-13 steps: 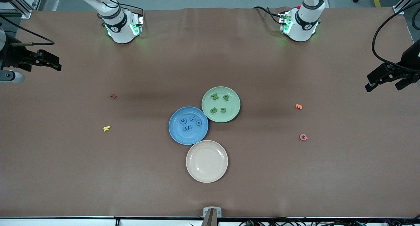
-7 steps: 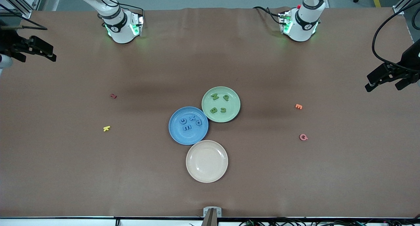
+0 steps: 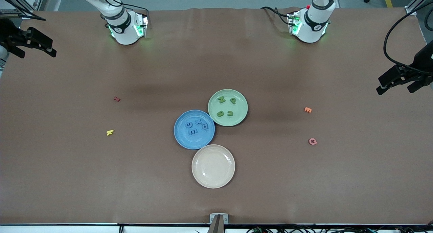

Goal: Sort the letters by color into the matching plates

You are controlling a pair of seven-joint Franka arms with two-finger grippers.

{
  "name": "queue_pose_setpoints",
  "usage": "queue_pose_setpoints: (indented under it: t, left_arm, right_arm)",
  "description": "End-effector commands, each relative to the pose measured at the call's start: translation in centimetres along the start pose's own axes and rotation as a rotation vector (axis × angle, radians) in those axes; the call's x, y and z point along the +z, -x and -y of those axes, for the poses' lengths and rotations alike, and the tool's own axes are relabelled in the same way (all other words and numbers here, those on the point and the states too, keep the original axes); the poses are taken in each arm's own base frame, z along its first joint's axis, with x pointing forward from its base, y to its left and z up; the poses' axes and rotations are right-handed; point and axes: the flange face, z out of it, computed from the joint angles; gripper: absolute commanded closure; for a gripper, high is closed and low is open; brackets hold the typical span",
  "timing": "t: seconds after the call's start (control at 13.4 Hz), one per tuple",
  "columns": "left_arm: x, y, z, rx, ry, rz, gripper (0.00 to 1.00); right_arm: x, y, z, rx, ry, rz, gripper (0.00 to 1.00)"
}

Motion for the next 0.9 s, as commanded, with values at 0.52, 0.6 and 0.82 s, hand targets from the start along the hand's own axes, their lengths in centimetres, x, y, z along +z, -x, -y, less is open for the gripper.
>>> queue_pose_setpoints:
  t: [0.52, 0.6, 0.82]
  left_arm:
    - [-0.3, -0.1, 0.1, 0.013, -0.008, 0.006, 0.0]
    - [-0.3, -0.1, 0.0, 0.014, -0.008, 0.006, 0.0]
    - [-0.3, -0.1, 0.1, 0.013, -0.008, 0.006, 0.0]
  right_arm:
    - [-0.9, 0.4, -1.5, -0.006, -0.005, -0.059, 0.0]
    - [-0.7, 0.4, -1.5, -0.007, -0.004, -0.054, 0.0]
    - [-0.5, 0.5, -1.6, -0.007, 0.003, -0.042, 0.0]
